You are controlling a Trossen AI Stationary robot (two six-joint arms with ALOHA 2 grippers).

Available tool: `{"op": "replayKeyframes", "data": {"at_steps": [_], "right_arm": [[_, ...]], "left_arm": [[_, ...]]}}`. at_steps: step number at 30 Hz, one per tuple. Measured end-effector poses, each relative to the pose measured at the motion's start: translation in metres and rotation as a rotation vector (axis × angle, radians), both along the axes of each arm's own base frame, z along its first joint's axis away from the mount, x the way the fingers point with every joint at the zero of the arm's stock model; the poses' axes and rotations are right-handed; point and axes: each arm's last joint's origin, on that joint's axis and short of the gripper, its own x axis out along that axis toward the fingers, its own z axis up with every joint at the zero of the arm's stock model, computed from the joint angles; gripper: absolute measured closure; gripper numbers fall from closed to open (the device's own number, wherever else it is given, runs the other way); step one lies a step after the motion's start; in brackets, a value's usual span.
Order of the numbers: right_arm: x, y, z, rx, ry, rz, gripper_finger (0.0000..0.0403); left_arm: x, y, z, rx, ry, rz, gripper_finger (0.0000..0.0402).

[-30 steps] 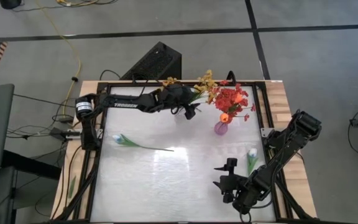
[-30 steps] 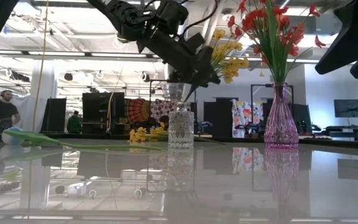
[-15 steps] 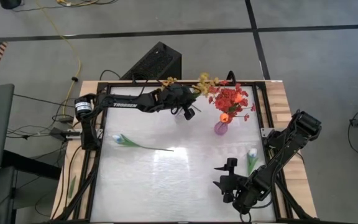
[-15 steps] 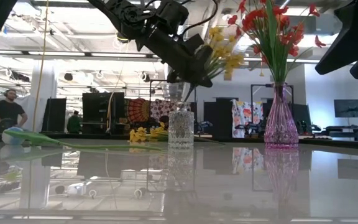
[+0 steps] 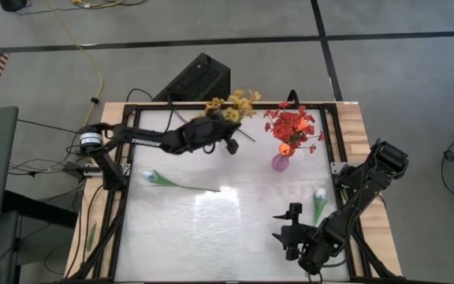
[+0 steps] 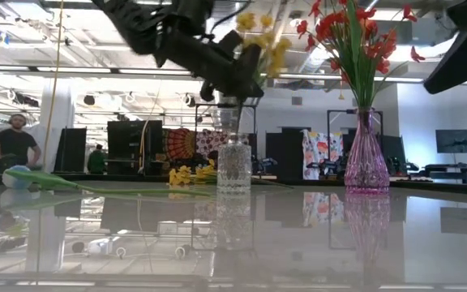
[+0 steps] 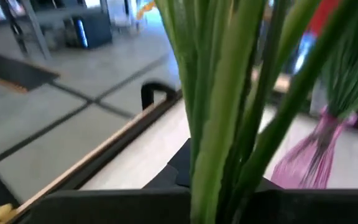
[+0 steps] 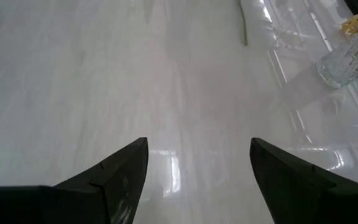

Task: Sort flowers into vase by color
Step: Put the bottom yellow flower into the transparent flower vase

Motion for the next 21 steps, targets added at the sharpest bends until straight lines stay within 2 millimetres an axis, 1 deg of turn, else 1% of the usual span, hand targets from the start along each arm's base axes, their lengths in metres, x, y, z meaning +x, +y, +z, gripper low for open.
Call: {"op": "replayKeyframes", "data": {"at_steps": [3, 6, 9, 12, 16, 21], "right_arm": [[0.0, 0.0, 0.0, -0.001, 0.0, 0.001, 0.0097], [0.0, 0.0, 0.0, 0.0, -0.001, 0.001, 0.0097], [0.0, 0.0, 0.0, -0.002, -0.002, -0.002, 0.0097], [0.001, -0.001, 0.0, -0.003, -0.002, -0.004, 0.0097], [0.001, -0.001, 0.0, -0.001, -0.004, -0.004, 0.0097], [0.001, -0.001, 0.0, 0.0, -0.005, -0.005, 0.0097]], "left_arm": [[-0.012, -0.005, -0.014, 0.001, -0.11, 0.009, 0.0401], [-0.022, -0.009, -0.026, -0.005, -0.169, 0.0, 0.0401], [-0.027, -0.011, -0.036, -0.01, -0.139, -0.002, 0.04], [-0.027, -0.015, -0.039, 0.022, -0.09, -0.05, 0.0389], [-0.025, -0.024, -0.04, 0.079, -0.043, -0.105, 0.0347], [-0.024, -0.028, -0.041, 0.119, -0.005, -0.126, 0.0264]]}}
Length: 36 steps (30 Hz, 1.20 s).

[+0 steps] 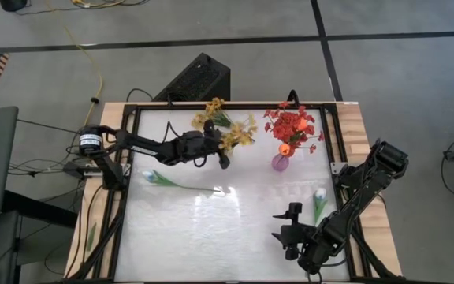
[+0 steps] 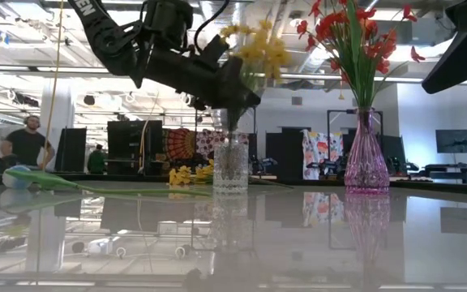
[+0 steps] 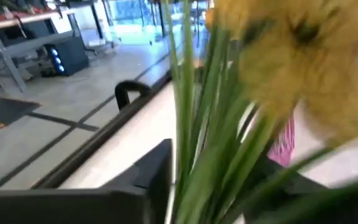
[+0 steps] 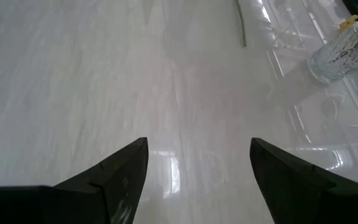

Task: Sort flowers into vase by color
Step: Put the bottom yellow flower into the transparent flower vase, then put the yellow flower into the transparent flower vase

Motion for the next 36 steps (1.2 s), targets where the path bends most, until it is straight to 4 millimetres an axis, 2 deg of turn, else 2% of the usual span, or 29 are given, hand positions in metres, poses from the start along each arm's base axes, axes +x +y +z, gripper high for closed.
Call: {"op": "replayKeyframes", "data": {"at_steps": [6, 11, 19, 26, 31, 36], "right_arm": [[0.0, 0.0, 0.0, -0.001, -0.001, 0.0, 0.0097], [0.0, 0.0, 0.0, -0.004, -0.003, -0.002, 0.0097], [0.0, 0.0, 0.0, -0.003, -0.004, -0.001, 0.0097], [0.002, -0.002, 0.0, -0.006, -0.001, -0.009, 0.0097], [0.001, -0.002, 0.0, -0.008, -0.001, -0.008, 0.0097], [0.003, -0.003, 0.0, -0.013, -0.001, -0.012, 0.0097]], "left_arm": [[-0.003, 0.004, 0.0, -0.129, 0.147, 0.009, 0.0161], [0.0, 0.001, 0.014, -0.108, 0.287, -0.072, 0.0115], [-0.011, 0.0, 0.044, -0.114, 0.606, -0.103, 0.0107], [-0.032, -0.002, 0.055, -0.139, 0.923, -0.033, 0.0106], [-0.047, 0.011, 0.059, -0.109, 1.073, 0.122, 0.0106], [-0.063, 0.039, 0.058, -0.109, 1.146, 0.308, 0.0106]]}}
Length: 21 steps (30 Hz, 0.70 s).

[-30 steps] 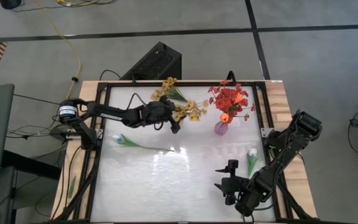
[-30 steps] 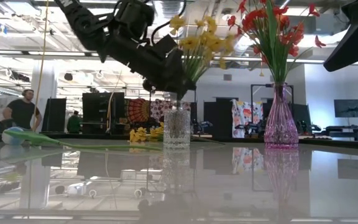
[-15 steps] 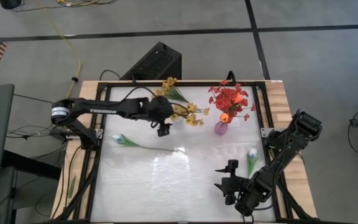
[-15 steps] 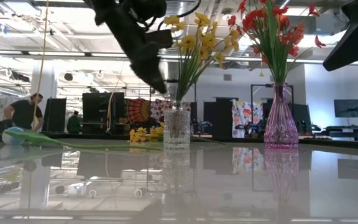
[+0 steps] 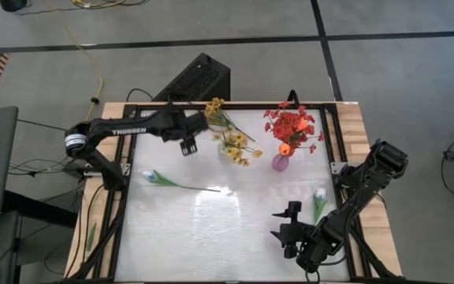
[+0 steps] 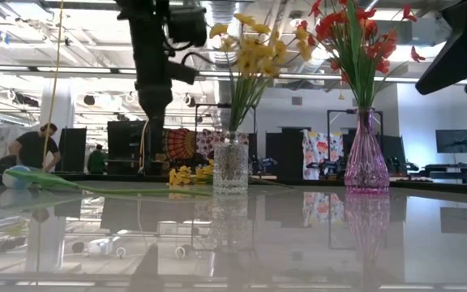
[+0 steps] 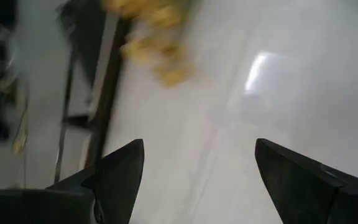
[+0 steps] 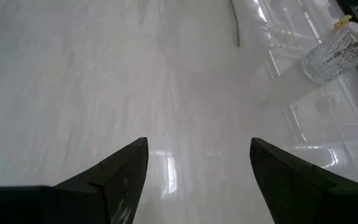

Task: Sort flowers into vase by color
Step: Put the yellow flower into the transparent flower vase

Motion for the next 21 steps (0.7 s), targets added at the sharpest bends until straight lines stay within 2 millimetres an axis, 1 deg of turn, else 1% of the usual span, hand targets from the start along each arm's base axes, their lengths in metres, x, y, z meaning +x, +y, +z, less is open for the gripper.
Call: {"op": "replayKeyframes", "data": {"at_steps": [2, 4, 9, 11, 13, 14, 16, 19, 21], "right_arm": [[0.0, 0.0, 0.0, -0.003, -0.002, -0.001, 0.0097], [0.0, 0.0, 0.0, -0.012, -0.011, -0.004, 0.0097], [0.001, -0.002, 0.001, -0.02, -0.018, -0.012, 0.0097], [0.002, -0.002, 0.001, -0.018, -0.019, -0.015, 0.0097], [0.002, -0.003, 0.001, -0.02, -0.018, -0.017, 0.0097], [0.003, -0.003, 0.0, -0.02, -0.017, -0.02, 0.0097], [0.003, -0.003, 0.0, -0.02, -0.017, -0.021, 0.0097], [0.005, -0.005, 0.0, -0.021, -0.016, -0.028, 0.0097], [0.005, -0.006, 0.0, -0.023, -0.014, -0.03, 0.0097]], "left_arm": [[-0.007, 0.018, 0.001, 0.027, -0.028, 0.107, 0.0106], [-0.013, 0.038, 0.002, 0.027, -0.111, 0.235, 0.0106], [-0.03, 0.09, 0.0, -0.073, -0.419, 0.577, 0.0106], [-0.034, 0.106, -0.002, -0.094, -0.518, 0.666, 0.0106], [-0.035, 0.117, -0.005, -0.127, -0.625, 0.772, 0.0106], [-0.032, 0.122, -0.007, -0.154, -0.695, 0.809, 0.0106], [-0.022, 0.128, -0.009, -0.226, -0.83, 0.81, 0.0106], [0.003, 0.133, -0.016, -0.343, -0.968, 0.716, 0.0106], [0.019, 0.135, -0.023, -0.406, -1.008, 0.685, 0.0106]]}}
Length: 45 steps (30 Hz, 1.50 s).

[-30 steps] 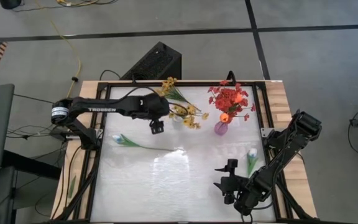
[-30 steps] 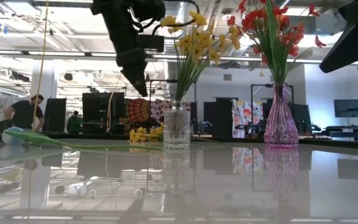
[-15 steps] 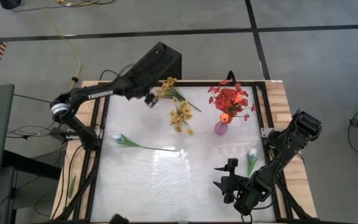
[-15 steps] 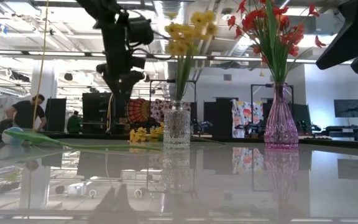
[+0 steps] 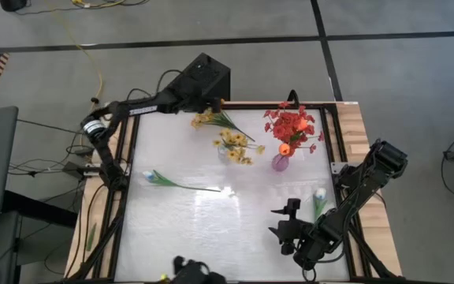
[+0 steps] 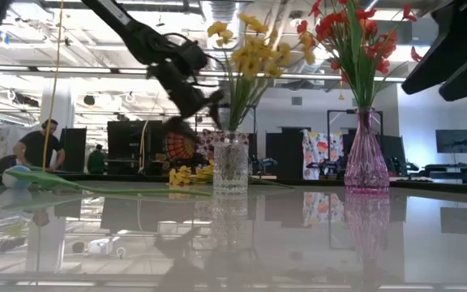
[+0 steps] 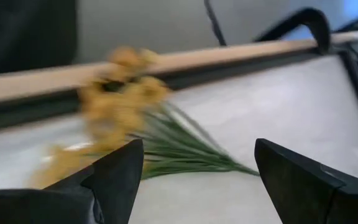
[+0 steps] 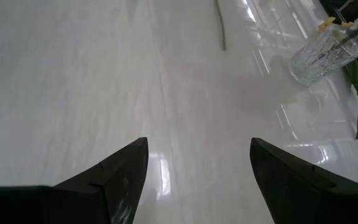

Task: Sort flowers into vase by color
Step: Put the yellow flower into the transparent flower vase

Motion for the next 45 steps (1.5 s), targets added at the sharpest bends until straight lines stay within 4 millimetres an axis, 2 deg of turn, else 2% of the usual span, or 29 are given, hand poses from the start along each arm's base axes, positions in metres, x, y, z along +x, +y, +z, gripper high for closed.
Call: {"op": "replayKeyframes", "data": {"at_steps": [6, 10, 15, 18, 21, 27, 30, 34, 40, 45], "right_arm": [[-0.001, 0.0, 0.0, -0.004, 0.008, 0.002, 0.0097], [-0.001, 0.0, 0.0, -0.004, 0.01, 0.002, 0.0097], [-0.001, -0.001, -0.001, 0.001, 0.012, -0.002, 0.0097], [-0.001, -0.001, -0.001, 0.001, 0.012, -0.002, 0.0097], [-0.001, -0.001, -0.001, 0.0, 0.014, -0.002, 0.0097], [-0.005, -0.005, -0.009, -0.02, 0.031, -0.002, 0.0097], [-0.007, -0.008, -0.014, -0.017, 0.035, -0.017, 0.0097], [-0.007, -0.01, -0.016, -0.022, 0.041, -0.022, 0.0097], [-0.007, -0.01, -0.016, -0.02, 0.041, -0.021, 0.0097], [-0.008, -0.009, -0.016, -0.01, 0.05, -0.018, 0.0097]], "left_arm": [[0.043, 0.011, -0.008, -0.035, 0.024, -0.079, 0.0106], [0.073, 0.017, -0.002, 0.106, 0.091, -0.228, 0.0106], [0.11, 0.016, -0.003, 0.355, 0.327, -0.46, 0.0106], [0.13, 0.007, -0.01, 0.488, 0.539, -0.674, 0.0106], [0.144, -0.004, -0.02, 0.53, 0.71, -0.889, 0.0107], [0.157, -0.021, -0.039, 0.554, 0.896, -1.202, 0.0107], [0.16, -0.026, -0.046, 0.607, 0.957, -1.293, 0.0107], [0.16, -0.024, -0.048, 0.627, 0.977, -1.3, 0.0107], [0.149, -0.008, -0.052, 0.551, 0.969, -1.247, 0.0107], [0.143, -0.006, -0.059, 0.501, 0.976, -1.251, 0.0107]]}}
